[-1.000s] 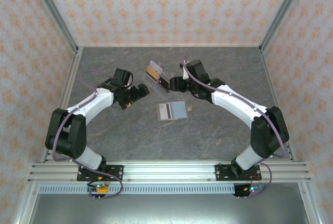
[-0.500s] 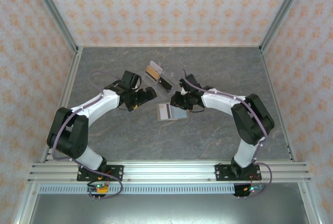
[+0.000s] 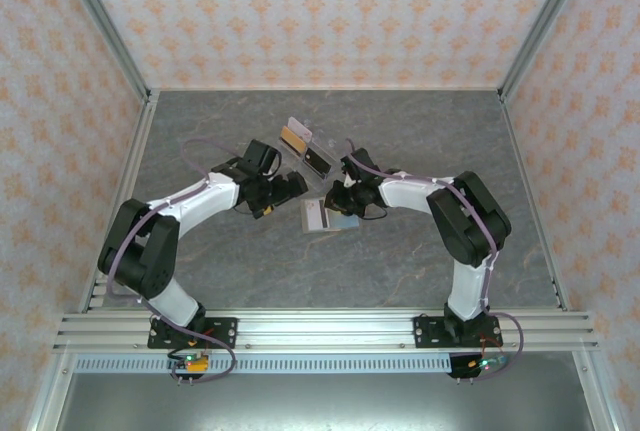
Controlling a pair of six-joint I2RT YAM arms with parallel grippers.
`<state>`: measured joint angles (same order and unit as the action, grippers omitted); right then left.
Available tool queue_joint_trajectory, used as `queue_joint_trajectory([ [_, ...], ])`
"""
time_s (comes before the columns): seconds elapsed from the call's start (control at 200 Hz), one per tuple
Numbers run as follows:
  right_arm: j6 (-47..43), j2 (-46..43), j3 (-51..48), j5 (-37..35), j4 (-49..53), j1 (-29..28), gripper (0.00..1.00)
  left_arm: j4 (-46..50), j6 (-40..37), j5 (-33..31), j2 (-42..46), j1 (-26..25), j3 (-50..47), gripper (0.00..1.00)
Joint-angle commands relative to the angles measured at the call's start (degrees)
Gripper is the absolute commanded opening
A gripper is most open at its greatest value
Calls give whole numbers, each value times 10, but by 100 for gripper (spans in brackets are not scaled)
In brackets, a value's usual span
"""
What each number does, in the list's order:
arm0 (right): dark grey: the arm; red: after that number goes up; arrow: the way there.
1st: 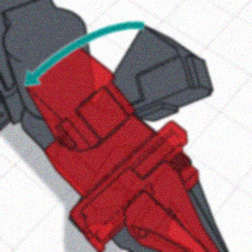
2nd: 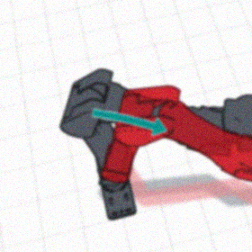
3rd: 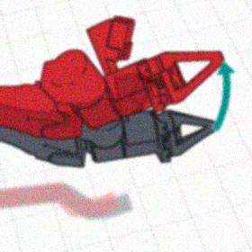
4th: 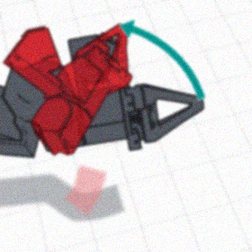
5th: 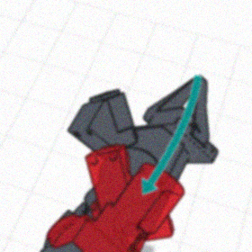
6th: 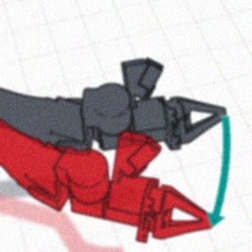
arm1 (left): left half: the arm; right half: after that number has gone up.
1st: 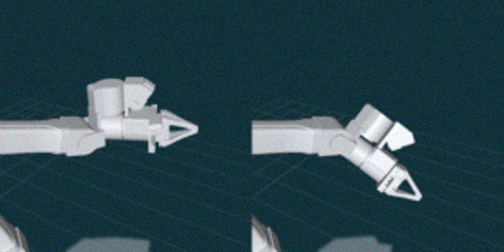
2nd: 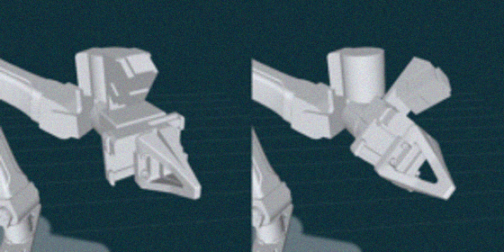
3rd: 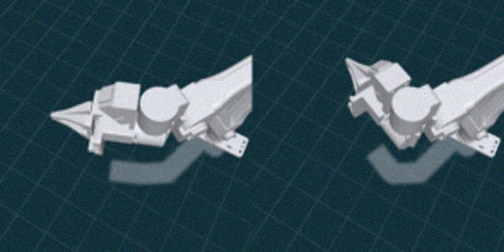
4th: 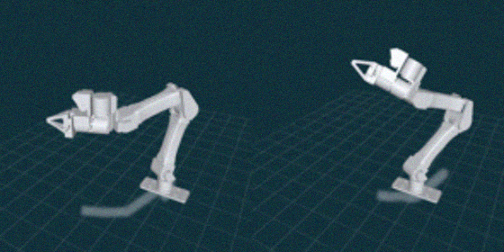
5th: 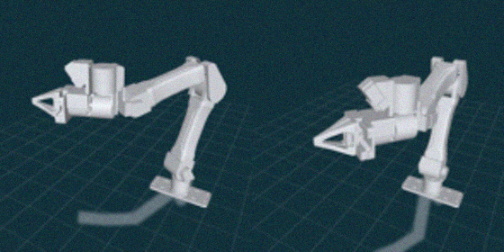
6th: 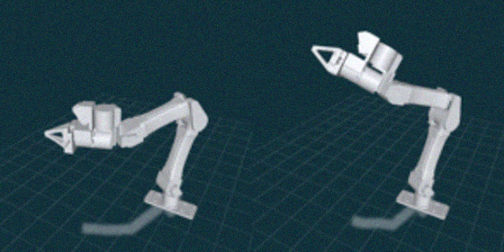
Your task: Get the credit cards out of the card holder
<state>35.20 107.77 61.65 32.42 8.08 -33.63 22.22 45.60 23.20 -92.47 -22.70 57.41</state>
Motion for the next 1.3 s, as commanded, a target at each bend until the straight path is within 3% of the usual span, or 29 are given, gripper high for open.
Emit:
queue_joint_trajectory([
  [0.0, 7, 2, -2, -23, 11, -3, 17, -12, 12, -9, -13, -12, 19, 99],
  [0.1, 12, -5, -12, -40, 21, -2, 15, -17, 12, -3, -21, -22, 23, 94],
  [0.24, 19, -26, -24, -47, 14, 1, 15, -27, 13, 8, -38, -40, 30, 80],
  [0.48, 6, -62, -16, 11, -6, 7, 16, -35, 16, 16, -73, -56, 51, 49],
  [0.756, -2, -21, 11, 47, 11, 10, 16, -42, 21, 18, -100, -64, 61, 28],
  [1.296, -27, 13, 34, 58, 34, 14, 16, -11, 3, -15, -133, -74, 82, 16],
])
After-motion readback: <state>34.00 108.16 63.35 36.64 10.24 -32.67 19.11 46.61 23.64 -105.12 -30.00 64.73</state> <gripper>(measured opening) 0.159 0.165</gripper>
